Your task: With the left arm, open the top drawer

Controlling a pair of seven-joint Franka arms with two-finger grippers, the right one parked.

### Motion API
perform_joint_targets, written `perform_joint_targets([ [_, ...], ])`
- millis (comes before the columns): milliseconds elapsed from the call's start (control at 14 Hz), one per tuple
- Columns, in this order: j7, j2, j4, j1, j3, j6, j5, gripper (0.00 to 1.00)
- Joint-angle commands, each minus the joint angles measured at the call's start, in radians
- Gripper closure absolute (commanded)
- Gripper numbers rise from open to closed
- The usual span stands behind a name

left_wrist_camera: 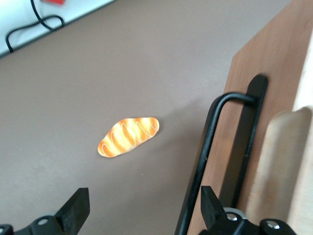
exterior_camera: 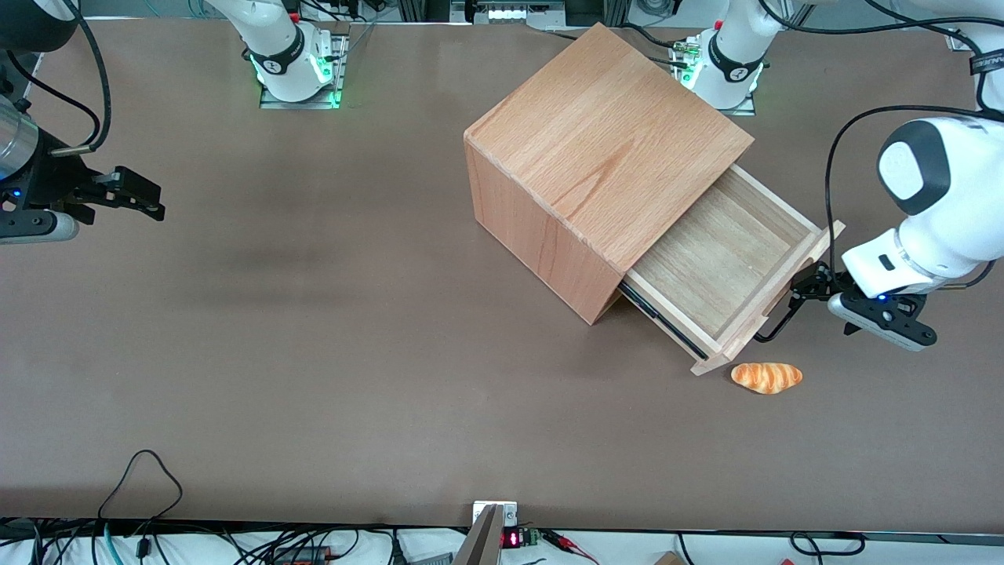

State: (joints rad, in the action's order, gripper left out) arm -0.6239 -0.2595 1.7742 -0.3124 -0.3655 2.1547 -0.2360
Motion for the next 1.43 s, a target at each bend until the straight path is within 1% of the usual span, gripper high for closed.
perform_joint_targets([
  [0, -0.004, 0.003, -0.081, 0.004, -0.004, -0.097, 0.017, 0.00],
  [214, 0.007, 0.038, -0.104, 0.006, -0.006, -0.197, 0.017, 0.00],
  [357, 0.085, 0.094, -0.105, 0.003, -0.010, -0.271, 0.027, 0.00],
  [571, 0.261, 0.190, -0.104, -0.011, -0.010, -0.369, 0.139, 0.00],
  [714, 0.358, 0.252, -0.105, -0.020, -0.009, -0.461, 0.173, 0.00],
  [857, 0.438, 0.278, -0.107, -0.024, -0.009, -0.528, 0.199, 0.00],
  [1071, 0.515, 0.292, -0.108, -0.024, -0.009, -0.553, 0.218, 0.00],
  [1357, 0.513, 0.289, -0.107, -0.025, -0.009, -0.550, 0.219, 0.00],
])
